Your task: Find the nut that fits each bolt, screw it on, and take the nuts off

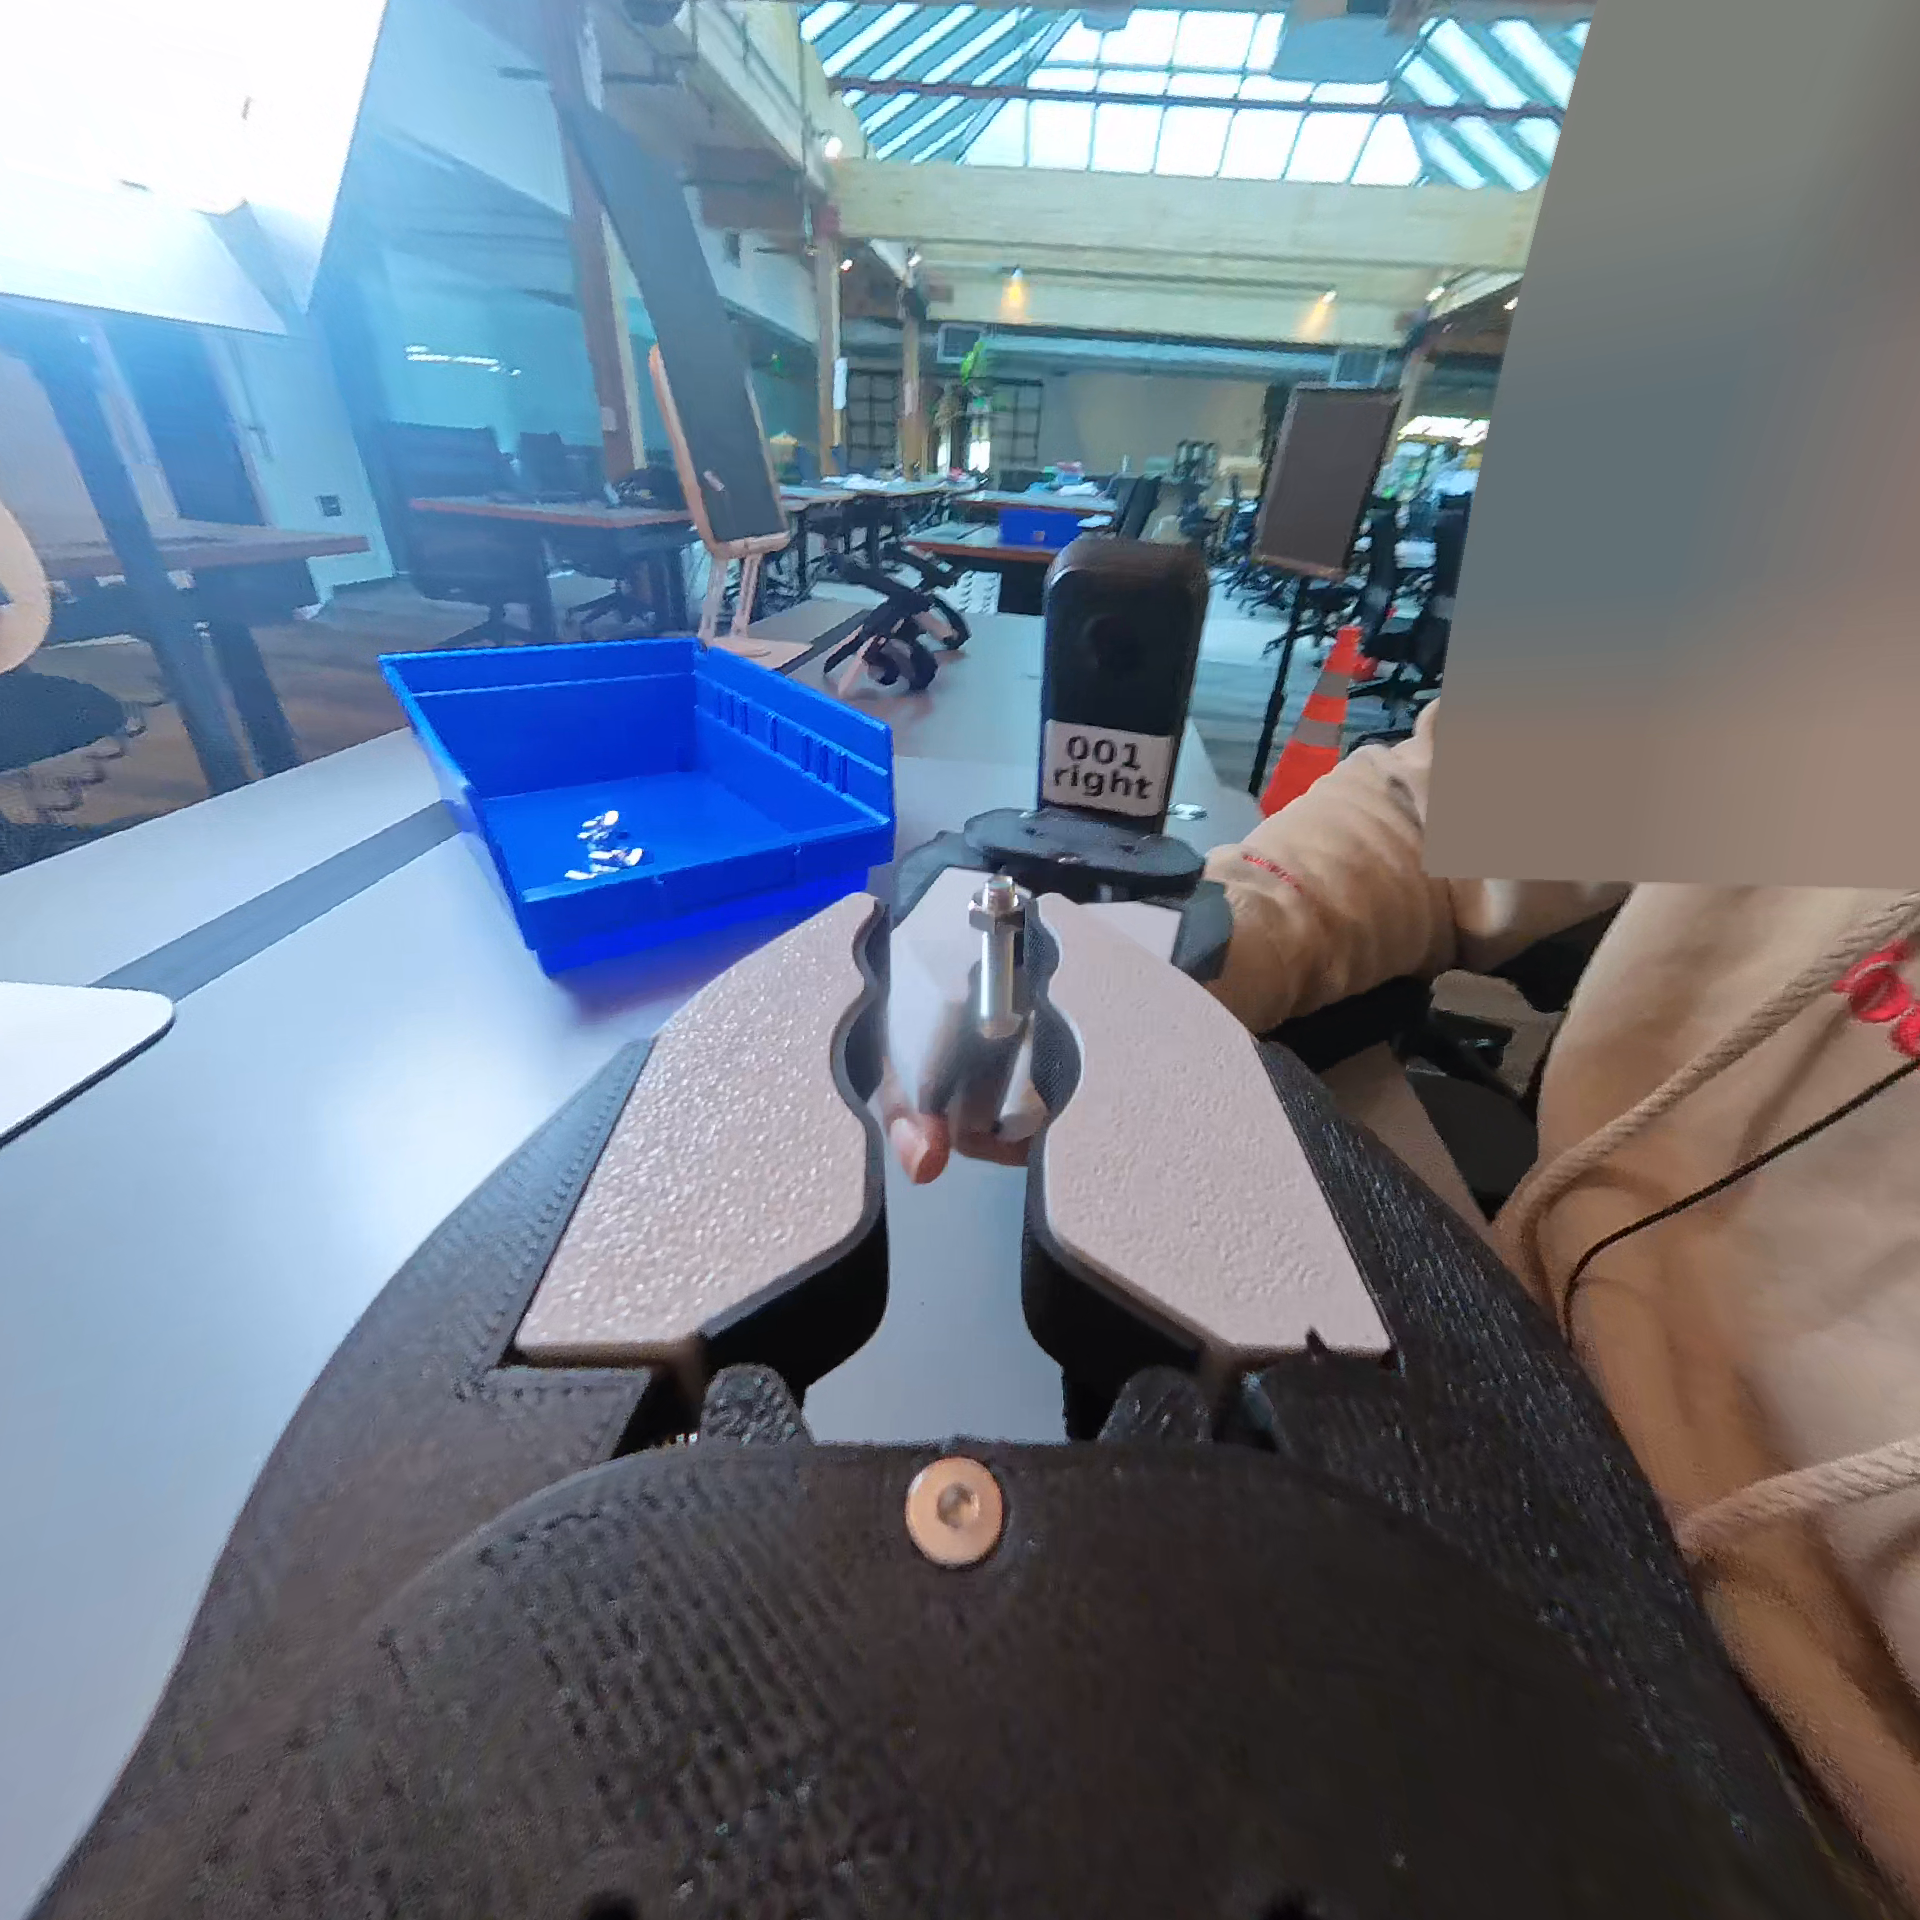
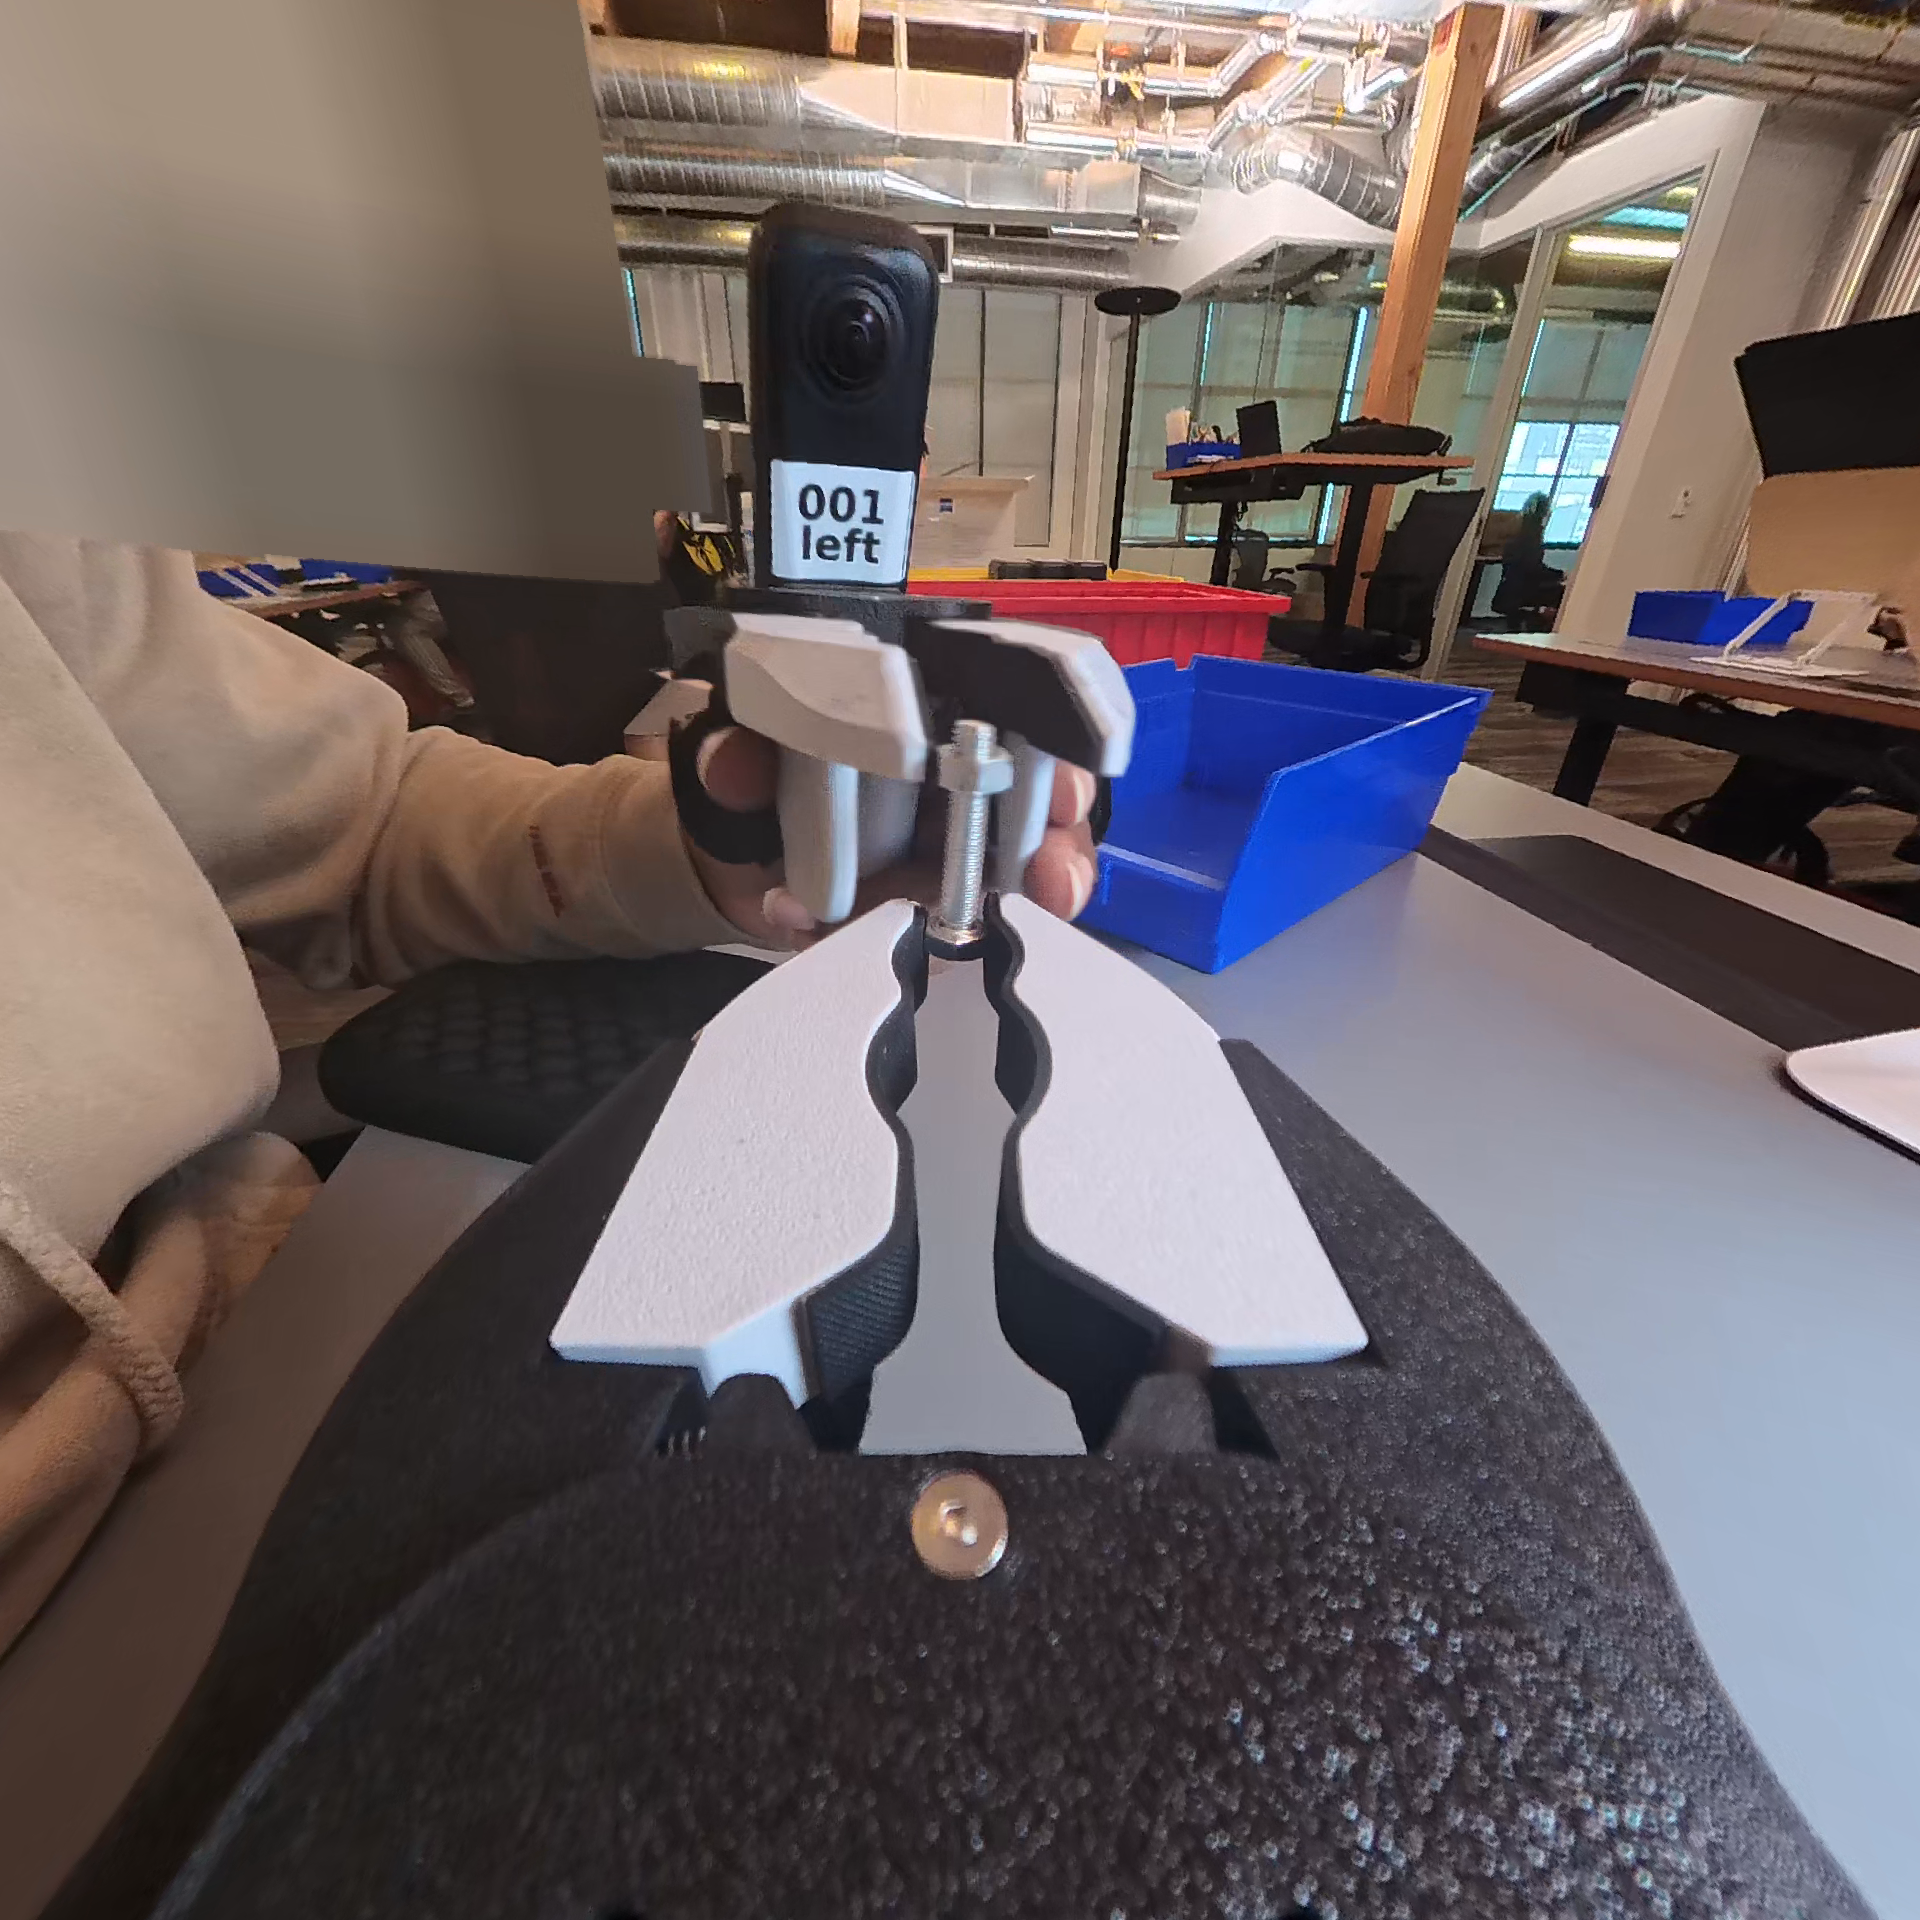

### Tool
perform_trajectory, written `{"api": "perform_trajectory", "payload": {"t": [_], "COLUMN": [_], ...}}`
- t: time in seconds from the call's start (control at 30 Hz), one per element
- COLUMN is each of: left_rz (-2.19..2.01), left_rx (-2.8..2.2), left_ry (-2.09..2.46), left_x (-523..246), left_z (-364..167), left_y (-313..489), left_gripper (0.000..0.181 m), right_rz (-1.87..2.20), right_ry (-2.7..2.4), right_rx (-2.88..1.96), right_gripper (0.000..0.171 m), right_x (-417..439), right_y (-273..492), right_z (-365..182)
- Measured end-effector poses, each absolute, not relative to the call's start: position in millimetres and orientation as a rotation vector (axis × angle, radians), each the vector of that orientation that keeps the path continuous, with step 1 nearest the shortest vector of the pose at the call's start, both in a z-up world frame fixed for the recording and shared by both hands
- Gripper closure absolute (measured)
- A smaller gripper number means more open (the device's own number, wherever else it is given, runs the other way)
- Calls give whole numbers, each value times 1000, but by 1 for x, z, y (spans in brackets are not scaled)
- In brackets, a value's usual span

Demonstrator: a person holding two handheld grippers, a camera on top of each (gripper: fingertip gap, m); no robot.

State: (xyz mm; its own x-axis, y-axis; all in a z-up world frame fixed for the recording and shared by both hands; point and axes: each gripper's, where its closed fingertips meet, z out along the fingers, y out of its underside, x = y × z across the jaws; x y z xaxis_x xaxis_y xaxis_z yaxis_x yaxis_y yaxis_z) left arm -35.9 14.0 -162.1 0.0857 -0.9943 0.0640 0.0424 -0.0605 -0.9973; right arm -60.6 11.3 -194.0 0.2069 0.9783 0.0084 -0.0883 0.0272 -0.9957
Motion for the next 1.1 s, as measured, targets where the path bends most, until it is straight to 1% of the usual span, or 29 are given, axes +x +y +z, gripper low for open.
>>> {"api": "perform_trajectory", "payload": {"t": [0.03, 0.1, 0.23, 0.3, 0.37, 0.47, 0.5, 0.53, 0.57, 0.63, 0.73, 0.8, 0.87, 0.93, 1.0, 1.1], "left_rz": [-1195, -1164, -1217, -1238, -1243, -1196, -1213, -1194, -1174, -1201, -1251, -1254, -1210, -1173, -1185, -1232], "left_rx": [-1272, -1324, -1325, -1285, -1280, -1301, -1323, -1346, -1351, -1343, -1297, -1298, -1322, -1368, -1395, -1345], "left_ry": [1078, 1010, 967, 1031, 1080, 1071, 1050, 1010, 994, 995, 1033, 1061, 1062, 996, 962, 993], "left_x": [-37, -43, -49, -43, -36, -37, -38, -41, -44, -46, -41, -36, -36, -42, -47, -44], "left_z": [-163, -165, -160, -159, -162, -165, -164, -164, -164, -162, -158, -160, -165, -166, -167, -162], "left_y": [17, 31, 36, 23, 14, 19, 22, 29, 33, 32, 20, 14, 19, 33, 41, 30], "left_gripper": [155, 173, 167, 157, 151, 155, 159, 171, 172, 169, 156, 152, 153, 173, 172, 161], "right_rz": [1084, 1104, 1086, 1084, 1081, 1090, 1099, 1105, 1097, 1093, 1088, 1088, 1086, 1107, 1100, 1101], "right_ry": [-997, -984, -985, -988, -995, -982, -968, -965, -967, -971, -975, -977, -976, -967, -968, -964], "right_rx": [-1221, -1200, -1209, -1221, -1225, -1219, -1216, -1207, -1204, -1203, -1215, -1216, -1212, -1194, -1187, -1204], "right_gripper": [161, 161, 161, 161, 161, 161, 161, 161, 161, 161, 161, 161, 161, 161, 161, 161], "right_x": [-60, -58, -58, -59, -60, -59, -57, -55, -55, -56, -57, -58, -58, -56, -55, -55], "right_y": [11, 11, 12, 13, 13, 13, 14, 14, 14, 13, 14, 14, 13, 12, 12, 14], "right_z": [-194, -189, -191, -193, -194, -191, -190, -188, -188, -188, -190, -191, -190, -186, -185, -188]}}
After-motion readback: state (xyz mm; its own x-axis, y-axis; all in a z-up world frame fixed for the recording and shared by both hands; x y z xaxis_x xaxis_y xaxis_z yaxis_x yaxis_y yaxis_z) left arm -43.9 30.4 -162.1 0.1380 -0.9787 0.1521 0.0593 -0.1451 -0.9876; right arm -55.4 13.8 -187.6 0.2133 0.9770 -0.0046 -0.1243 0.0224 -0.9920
